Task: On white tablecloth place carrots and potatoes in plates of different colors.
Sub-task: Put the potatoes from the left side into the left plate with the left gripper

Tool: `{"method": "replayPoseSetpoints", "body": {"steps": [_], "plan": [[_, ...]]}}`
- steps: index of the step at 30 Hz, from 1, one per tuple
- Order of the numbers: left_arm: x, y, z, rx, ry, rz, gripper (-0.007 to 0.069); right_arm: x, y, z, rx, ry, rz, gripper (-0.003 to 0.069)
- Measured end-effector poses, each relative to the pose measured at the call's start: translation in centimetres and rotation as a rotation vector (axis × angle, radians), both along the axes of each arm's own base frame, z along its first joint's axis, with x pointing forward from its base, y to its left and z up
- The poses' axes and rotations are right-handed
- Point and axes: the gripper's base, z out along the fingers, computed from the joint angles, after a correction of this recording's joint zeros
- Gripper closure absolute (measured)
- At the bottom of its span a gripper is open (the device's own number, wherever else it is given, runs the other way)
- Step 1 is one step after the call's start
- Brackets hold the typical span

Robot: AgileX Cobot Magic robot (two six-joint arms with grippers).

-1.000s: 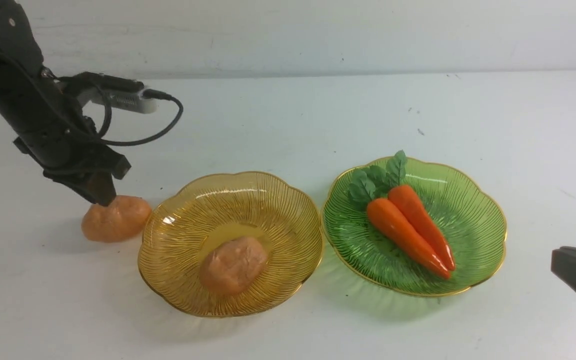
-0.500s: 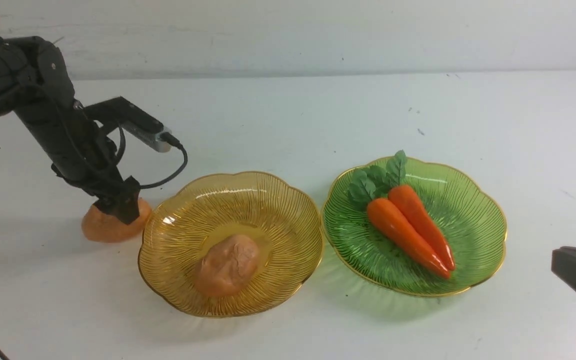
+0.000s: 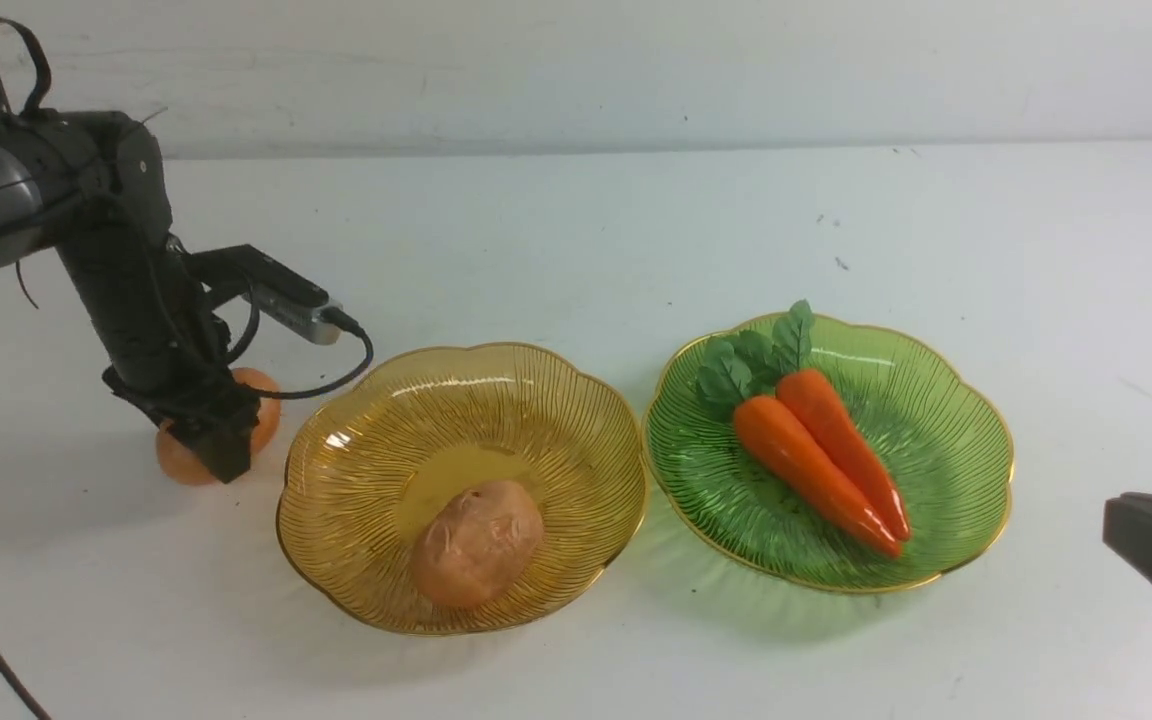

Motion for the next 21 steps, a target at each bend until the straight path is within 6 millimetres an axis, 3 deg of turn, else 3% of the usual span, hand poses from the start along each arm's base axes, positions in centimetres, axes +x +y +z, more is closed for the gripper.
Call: {"method": "replayPoseSetpoints", "body": {"steps": [4,8,11,15,17,21], "plan": [[0.6,-0.4,6.0,-0.079,-0.188,0.21,0.0217,0.0,0.0,0.0,0.0,0.0,0.0,0.0674],[-0.4,-3.4,8.7,-0.317,-0.199,0.304,0.022,0.0,0.0,0.0,0.0,0.0,0.0,0.0674],[-0.3,-6.9,8.0,-0.409,-0.149,0.266,0.022,0.0,0.0,0.0,0.0,0.0,0.0,0.0674],[0.0,-11.0,5.0,-0.395,-0.065,0.187,0.0195,0.0,0.0,0.0,0.0,0.0,0.0,0.0674],[0.3,-12.6,2.6,-0.356,-0.014,0.156,0.0153,0.0,0.0,0.0,0.0,0.0,0.0,0.0674],[0.7,-13.2,-0.1,-0.298,0.032,0.138,0.0026,0.0,0.0,0.0,0.0,0.0,0.0,0.0674]]}}
